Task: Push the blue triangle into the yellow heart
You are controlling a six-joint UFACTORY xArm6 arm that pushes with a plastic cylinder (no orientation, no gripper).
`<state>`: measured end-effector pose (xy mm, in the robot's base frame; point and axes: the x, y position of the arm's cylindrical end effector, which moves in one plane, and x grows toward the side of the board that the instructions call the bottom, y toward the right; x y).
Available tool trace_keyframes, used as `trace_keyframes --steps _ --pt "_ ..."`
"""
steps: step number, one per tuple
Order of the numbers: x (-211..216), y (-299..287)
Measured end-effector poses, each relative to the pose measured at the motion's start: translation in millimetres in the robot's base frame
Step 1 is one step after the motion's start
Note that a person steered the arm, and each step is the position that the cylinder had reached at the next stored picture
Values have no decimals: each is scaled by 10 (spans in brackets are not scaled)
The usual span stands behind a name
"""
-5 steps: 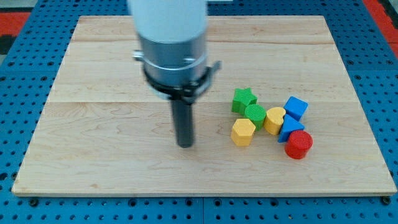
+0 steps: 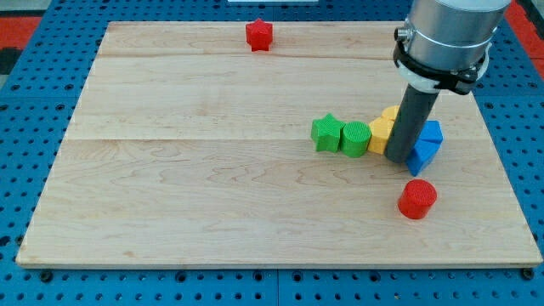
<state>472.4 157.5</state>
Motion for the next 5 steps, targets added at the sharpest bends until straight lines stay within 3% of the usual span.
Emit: trace_keyframes --steps 1,2,3,4,5 --pt "36 -707" --pt "675 -736" --pt "977 -453" --pt "1130 399" --pt "884 493"
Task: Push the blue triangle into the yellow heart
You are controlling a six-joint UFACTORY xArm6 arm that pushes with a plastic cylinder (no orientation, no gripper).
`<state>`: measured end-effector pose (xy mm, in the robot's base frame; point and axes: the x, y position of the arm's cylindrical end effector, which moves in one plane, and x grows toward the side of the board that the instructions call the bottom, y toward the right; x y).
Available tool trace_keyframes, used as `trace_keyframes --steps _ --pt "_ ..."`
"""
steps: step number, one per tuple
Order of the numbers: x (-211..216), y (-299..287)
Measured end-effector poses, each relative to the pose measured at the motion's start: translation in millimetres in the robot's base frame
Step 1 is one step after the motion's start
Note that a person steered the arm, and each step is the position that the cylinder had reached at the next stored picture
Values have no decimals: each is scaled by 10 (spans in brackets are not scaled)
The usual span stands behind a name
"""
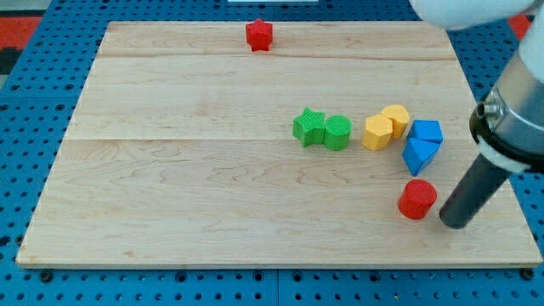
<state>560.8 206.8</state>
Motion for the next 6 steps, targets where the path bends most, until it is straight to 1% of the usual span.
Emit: trace_keyframes --steps 2,4,5,6 --pt "-749 -108" --pt "-1159 -124" --pt "-981 -35" --pt "-215 353"
